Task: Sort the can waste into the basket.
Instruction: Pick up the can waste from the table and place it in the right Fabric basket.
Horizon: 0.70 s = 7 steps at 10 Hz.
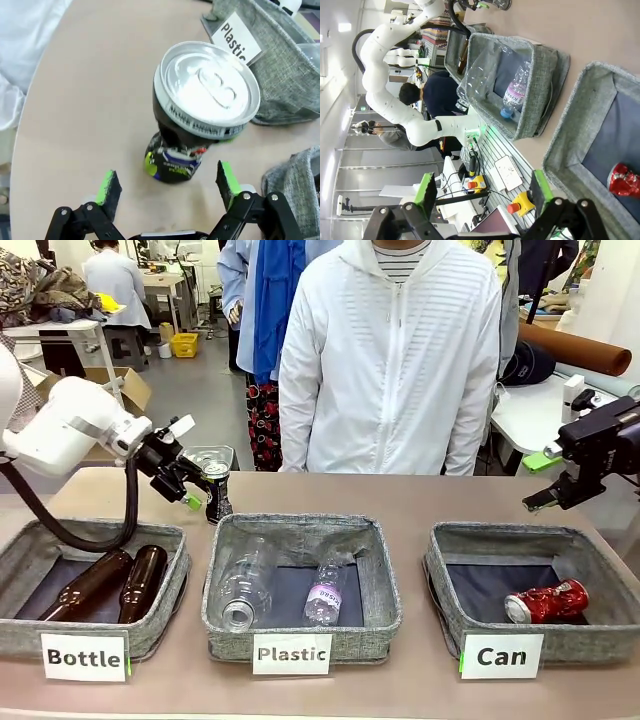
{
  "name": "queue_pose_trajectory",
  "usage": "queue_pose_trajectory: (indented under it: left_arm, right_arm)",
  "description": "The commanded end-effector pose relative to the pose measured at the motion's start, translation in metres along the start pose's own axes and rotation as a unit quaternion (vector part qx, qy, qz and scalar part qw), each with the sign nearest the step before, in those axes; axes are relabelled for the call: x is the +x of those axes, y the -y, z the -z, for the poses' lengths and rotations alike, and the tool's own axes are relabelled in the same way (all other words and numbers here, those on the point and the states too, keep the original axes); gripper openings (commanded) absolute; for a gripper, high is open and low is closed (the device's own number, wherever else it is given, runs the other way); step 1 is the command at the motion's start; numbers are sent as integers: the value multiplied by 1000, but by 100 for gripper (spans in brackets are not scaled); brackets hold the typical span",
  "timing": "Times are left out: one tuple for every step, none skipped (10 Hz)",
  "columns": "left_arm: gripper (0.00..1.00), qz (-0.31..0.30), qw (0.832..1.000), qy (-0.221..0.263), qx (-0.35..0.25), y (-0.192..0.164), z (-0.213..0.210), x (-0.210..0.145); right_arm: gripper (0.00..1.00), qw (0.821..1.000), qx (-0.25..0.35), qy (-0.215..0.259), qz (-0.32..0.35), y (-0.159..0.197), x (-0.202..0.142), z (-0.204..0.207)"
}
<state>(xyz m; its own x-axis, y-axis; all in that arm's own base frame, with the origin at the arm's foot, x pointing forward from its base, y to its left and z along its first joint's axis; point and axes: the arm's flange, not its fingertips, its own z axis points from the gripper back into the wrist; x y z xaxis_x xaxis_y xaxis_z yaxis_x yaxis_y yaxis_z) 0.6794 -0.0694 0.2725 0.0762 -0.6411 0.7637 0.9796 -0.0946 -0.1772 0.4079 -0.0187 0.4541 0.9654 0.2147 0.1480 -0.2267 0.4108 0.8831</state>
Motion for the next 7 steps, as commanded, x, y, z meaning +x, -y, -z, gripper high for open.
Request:
queue_pose_trajectory:
  left_arm:
    - [100, 9, 1000, -7, -11, -6, 1, 10]
    - [100, 17, 1000, -3, -8, -5, 2, 12]
    - [100, 33, 999, 6, -3, -4, 2, 15]
    - [100, 55, 998, 12, -3, -2, 4, 19]
    - [100, 69, 997, 18, -5, -1, 5, 23]
    - [100, 79, 997, 18, -6, 0, 6, 26]
    - [100, 87, 996, 19, -9, 0, 7, 27]
  right_arm:
    - [100, 1000, 2, -3, -11, -1, 1, -4]
    - [100, 1000, 2, -3, -11, -1, 1, -4]
    - [100, 1000, 2, -3, -11, -1, 1, -4]
    - [100, 1000, 2, -3, -11, -1, 1, -4]
    - [100, 1000, 2, -3, -11, -1, 1, -4]
    - [100, 1000, 2, -3, -11, -1, 1, -4]
    - [100, 1000, 2, -3, -11, -1, 1, -4]
